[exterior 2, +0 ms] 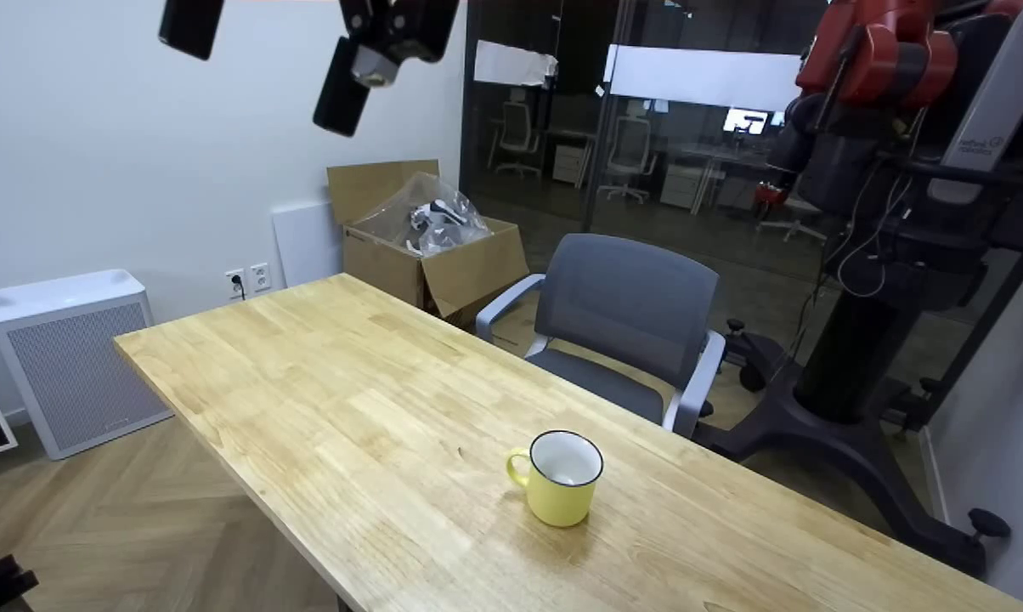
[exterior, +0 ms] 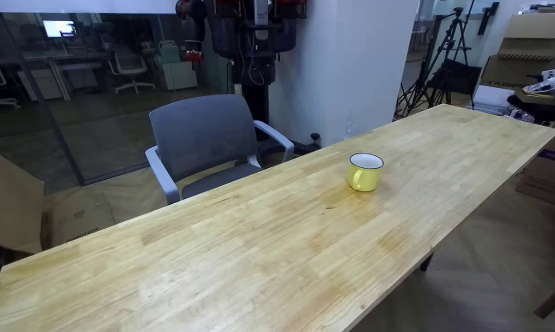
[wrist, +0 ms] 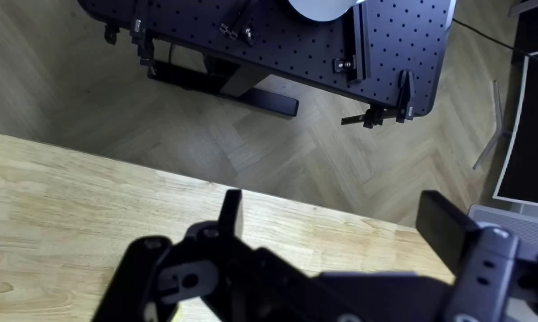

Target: Move the yellow cup to the left

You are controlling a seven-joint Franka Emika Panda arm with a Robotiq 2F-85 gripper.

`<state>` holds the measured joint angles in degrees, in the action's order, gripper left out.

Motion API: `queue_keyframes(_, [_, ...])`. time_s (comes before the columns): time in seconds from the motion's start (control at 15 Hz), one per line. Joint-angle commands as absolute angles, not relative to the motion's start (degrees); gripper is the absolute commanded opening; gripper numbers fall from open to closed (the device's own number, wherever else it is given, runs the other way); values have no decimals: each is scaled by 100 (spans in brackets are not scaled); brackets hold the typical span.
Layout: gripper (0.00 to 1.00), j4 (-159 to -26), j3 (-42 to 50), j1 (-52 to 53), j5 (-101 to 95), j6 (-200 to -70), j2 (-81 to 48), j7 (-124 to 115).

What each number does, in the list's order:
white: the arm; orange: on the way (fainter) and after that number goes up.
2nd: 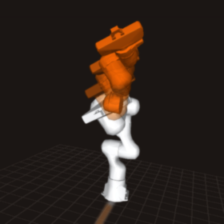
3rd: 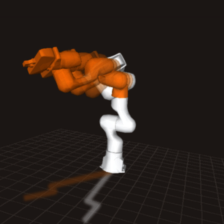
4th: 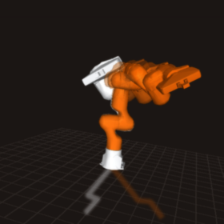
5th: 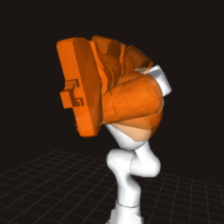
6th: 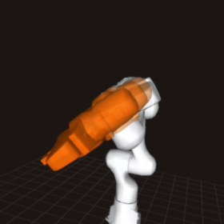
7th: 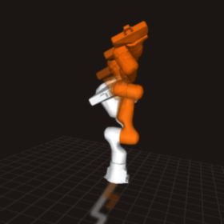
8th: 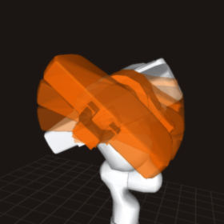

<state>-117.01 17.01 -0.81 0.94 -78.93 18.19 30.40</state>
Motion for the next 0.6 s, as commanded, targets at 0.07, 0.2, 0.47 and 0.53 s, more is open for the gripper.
queue_keyframes(0.07, [100, -11858, 1509, -296, 155, -8494, 1952, 2928])
queue_keyframes(0.2, [100, -11883, 1510, -382, 220, -9312, 1862, 2844])
queue_keyframes(0.47, [100, -11954, 1578, -545, 172, -11218, 1417, 2850])
queue_keyframes(0.53, [100, -11968, 1596, -592, 161, -11757, 1249, 2855])
